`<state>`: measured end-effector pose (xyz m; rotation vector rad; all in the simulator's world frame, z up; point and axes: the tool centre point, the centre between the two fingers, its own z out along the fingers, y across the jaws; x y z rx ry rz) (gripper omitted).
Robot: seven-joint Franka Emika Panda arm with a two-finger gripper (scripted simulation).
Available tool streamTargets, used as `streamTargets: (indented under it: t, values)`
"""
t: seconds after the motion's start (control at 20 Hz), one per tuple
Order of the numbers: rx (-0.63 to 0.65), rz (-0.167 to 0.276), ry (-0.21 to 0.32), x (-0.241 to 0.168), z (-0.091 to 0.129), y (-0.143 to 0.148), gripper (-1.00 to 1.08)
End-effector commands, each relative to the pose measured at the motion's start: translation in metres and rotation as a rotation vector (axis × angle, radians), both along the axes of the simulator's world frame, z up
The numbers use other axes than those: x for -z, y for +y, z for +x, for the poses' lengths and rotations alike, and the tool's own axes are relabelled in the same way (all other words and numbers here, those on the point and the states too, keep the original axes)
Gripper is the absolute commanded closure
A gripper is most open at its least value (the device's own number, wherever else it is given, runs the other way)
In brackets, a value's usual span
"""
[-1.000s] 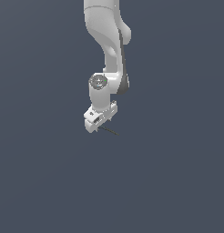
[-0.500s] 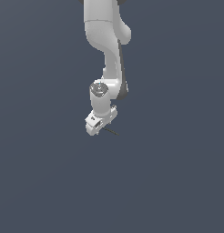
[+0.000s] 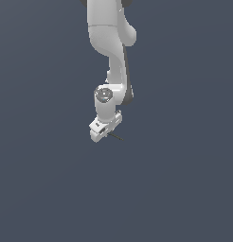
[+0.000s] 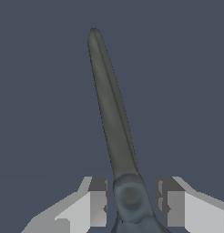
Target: Pick up the object and move it to a goal position.
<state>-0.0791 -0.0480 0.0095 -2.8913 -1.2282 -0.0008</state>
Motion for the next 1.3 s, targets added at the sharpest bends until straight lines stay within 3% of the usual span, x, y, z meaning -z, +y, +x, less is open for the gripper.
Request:
streamTargets:
  t: [0.0, 0.4, 0.65, 0.9, 1.25]
  values:
    - [0.003, -0.001, 0.001, 0.002, 0.000, -0.002, 1.08]
    - [-0.003, 0.001, -0.001, -0.001, 0.001, 0.005, 1.08]
    - [-0.003, 0.001, -0.001, -0.005, 0.004, 0.025, 1.08]
    - [-0.002, 0.001, -0.001, -0.014, 0.011, 0.064, 1.08]
    - [0.000, 0.000, 0.000, -0.033, 0.026, 0.143, 1.08]
